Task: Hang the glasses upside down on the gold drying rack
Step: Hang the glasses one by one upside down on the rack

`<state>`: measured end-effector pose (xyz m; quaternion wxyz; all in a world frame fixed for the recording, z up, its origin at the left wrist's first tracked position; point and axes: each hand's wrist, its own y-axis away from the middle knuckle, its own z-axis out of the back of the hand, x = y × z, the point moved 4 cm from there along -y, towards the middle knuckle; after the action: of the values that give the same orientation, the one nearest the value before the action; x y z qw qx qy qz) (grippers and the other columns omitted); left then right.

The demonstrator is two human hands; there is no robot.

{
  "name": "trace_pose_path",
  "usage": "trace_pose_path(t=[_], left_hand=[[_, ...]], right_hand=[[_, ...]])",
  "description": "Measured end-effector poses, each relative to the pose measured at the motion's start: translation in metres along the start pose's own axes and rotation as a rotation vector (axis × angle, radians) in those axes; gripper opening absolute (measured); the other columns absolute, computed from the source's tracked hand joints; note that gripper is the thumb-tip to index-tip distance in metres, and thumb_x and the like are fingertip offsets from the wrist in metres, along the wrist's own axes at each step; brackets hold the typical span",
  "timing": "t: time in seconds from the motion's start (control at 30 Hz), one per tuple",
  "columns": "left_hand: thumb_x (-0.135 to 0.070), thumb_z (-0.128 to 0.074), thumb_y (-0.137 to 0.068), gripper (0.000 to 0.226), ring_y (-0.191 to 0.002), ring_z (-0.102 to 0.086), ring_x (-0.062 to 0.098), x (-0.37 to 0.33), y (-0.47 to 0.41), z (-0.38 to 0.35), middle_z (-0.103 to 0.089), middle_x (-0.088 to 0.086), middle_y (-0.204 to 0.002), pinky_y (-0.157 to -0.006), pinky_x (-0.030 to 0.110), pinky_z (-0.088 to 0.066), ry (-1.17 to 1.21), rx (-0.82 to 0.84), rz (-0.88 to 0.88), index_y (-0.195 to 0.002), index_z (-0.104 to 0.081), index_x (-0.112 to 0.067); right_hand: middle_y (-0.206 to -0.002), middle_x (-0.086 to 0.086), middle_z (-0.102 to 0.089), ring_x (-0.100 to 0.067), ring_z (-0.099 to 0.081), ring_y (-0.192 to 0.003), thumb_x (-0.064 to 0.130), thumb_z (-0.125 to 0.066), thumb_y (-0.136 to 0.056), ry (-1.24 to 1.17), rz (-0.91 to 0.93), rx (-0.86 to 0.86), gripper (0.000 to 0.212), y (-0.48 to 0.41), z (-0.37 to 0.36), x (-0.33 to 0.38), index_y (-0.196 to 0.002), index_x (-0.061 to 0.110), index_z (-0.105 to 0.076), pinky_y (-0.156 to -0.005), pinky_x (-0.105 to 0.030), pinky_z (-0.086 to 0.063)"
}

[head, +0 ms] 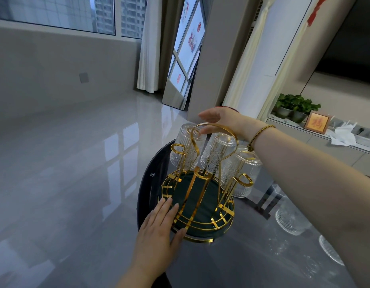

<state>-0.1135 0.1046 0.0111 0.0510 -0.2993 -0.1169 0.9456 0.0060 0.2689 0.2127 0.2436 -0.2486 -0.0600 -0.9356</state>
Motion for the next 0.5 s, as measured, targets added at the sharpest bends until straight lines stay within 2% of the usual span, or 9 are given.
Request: trace_pose_path(t=[0.13, 0.23, 0.27, 0.33, 0.4, 0.47, 0.5], left_hand=[[-0.051, -0.029, -0.088, 0.058, -0.126, 0.021, 0.000, -0.006, 0.003, 0.004, 0.003, -0.016, -0.147, -0.107, 0.022, 0.009, -0.026, -0.011, -0.014, -0.139, -0.010, -0.031], [-0.058, -0.020, -0.086, 0.062, -0.125, 0.020, 0.000, -0.013, 0.006, 0.008, 0.001, -0.014, -0.149, -0.104, 0.018, 0.019, -0.069, 0.001, -0.032, -0.140, -0.010, -0.029], [-0.059, -0.020, -0.086, 0.062, -0.125, 0.018, 0.000, -0.014, 0.008, 0.009, -0.001, -0.013, -0.149, -0.104, 0.019, 0.018, -0.079, 0.002, -0.034, -0.140, -0.011, -0.028], [-0.055, -0.025, -0.088, 0.059, -0.127, 0.014, 0.001, -0.020, 0.012, 0.006, -0.006, -0.012, -0.150, -0.106, 0.024, 0.011, -0.116, 0.000, -0.068, -0.139, -0.014, -0.028], [-0.044, -0.035, -0.091, 0.052, -0.133, 0.004, 0.003, -0.031, 0.020, 0.006, -0.017, -0.007, -0.151, -0.107, 0.026, 0.005, -0.105, 0.040, -0.090, -0.138, -0.022, -0.026], [-0.044, -0.029, -0.092, 0.046, -0.132, -0.026, 0.010, -0.051, 0.030, 0.003, -0.043, 0.000, -0.140, -0.108, 0.031, -0.016, -0.169, 0.033, -0.187, -0.127, -0.045, -0.019], [-0.047, -0.022, -0.092, 0.052, -0.124, -0.044, 0.015, -0.063, 0.035, 0.002, -0.056, 0.003, -0.129, -0.104, 0.033, -0.030, -0.181, 0.056, -0.223, -0.117, -0.057, -0.016]], right_hand=[[-0.125, -0.010, -0.056, -0.021, -0.052, -0.110, 0.016, -0.050, -0.086, 0.087, -0.062, -0.293, 0.033, 0.027, 0.023, -0.010, -0.118, 0.011, -0.052, -0.089, -0.025, -0.037], [-0.110, -0.014, -0.064, -0.022, -0.054, -0.087, 0.018, -0.046, -0.088, 0.200, -0.113, -0.452, 0.025, 0.064, 0.039, -0.022, -0.103, 0.008, -0.063, -0.072, -0.024, -0.041], [-0.104, -0.016, -0.066, -0.022, -0.054, -0.082, 0.020, -0.047, -0.087, 0.196, -0.118, -0.480, 0.024, 0.078, 0.043, -0.026, -0.098, 0.007, -0.065, -0.068, -0.024, -0.042], [-0.092, -0.019, -0.068, -0.025, -0.057, -0.078, 0.022, -0.049, -0.087, 0.175, -0.129, -0.525, 0.025, 0.111, 0.049, -0.035, -0.088, 0.004, -0.066, -0.068, -0.031, -0.046], [-0.075, -0.022, -0.062, -0.024, -0.053, -0.067, 0.025, -0.046, -0.088, 0.157, -0.163, -0.536, 0.034, 0.142, 0.050, -0.044, -0.082, -0.002, -0.065, -0.058, -0.030, -0.041], [-0.069, -0.015, -0.056, -0.020, -0.047, -0.063, 0.028, -0.042, -0.089, 0.117, -0.207, -0.562, 0.036, 0.175, 0.048, -0.056, -0.085, 0.000, -0.064, -0.052, -0.026, -0.034], [-0.072, -0.010, -0.056, -0.019, -0.048, -0.067, 0.027, -0.042, -0.089, 0.089, -0.212, -0.591, 0.034, 0.191, 0.046, -0.063, -0.089, 0.002, -0.064, -0.053, -0.023, -0.034]])
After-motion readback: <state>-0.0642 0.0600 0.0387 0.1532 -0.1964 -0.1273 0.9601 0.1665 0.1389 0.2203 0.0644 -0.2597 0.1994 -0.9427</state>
